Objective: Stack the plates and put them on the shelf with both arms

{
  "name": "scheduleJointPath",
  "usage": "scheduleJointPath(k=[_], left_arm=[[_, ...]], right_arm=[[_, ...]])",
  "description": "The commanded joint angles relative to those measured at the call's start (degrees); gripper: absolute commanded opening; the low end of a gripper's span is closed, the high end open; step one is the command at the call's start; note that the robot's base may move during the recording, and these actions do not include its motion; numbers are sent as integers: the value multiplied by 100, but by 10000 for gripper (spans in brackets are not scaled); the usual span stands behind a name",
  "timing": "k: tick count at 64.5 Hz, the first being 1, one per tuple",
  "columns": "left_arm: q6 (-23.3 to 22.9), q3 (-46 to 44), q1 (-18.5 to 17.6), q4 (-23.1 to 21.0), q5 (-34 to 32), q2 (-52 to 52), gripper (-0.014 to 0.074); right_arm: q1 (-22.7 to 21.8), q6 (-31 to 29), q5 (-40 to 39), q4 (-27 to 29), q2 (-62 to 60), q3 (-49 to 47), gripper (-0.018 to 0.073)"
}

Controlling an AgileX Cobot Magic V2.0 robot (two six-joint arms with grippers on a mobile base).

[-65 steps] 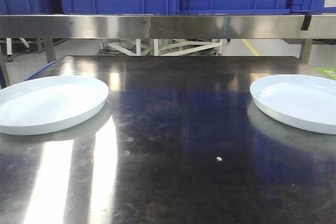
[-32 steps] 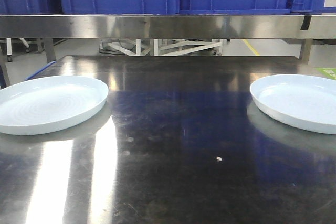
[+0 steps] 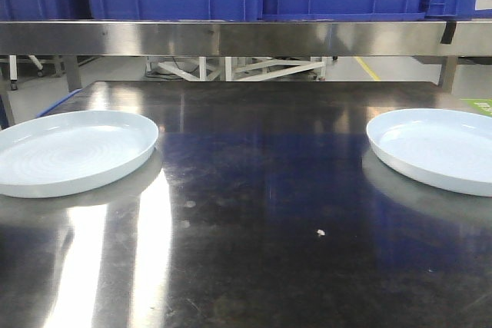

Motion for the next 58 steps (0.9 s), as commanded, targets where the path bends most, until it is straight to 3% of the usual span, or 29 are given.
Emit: scheduleJointPath(k=[1,9,15,33,58], left_arm=[[-35,-452,119,-69,51,114,179],[-35,-902,184,-69,177,479,360],[-35,-1183,184,-217,269,697,417],[-35,-2106,172,-301,1128,1602,414],[-35,-2196,138,-125,1161,1858,318]], right_arm=[[-2,-37,-523,-49,-107,7,48],[-2,-37,-523,-49,-107,7,48],[-2,-37,-523,-49,-107,7,48],[-2,-37,-523,-49,-107,7,48],[-2,-37,-523,-49,-107,7,48]])
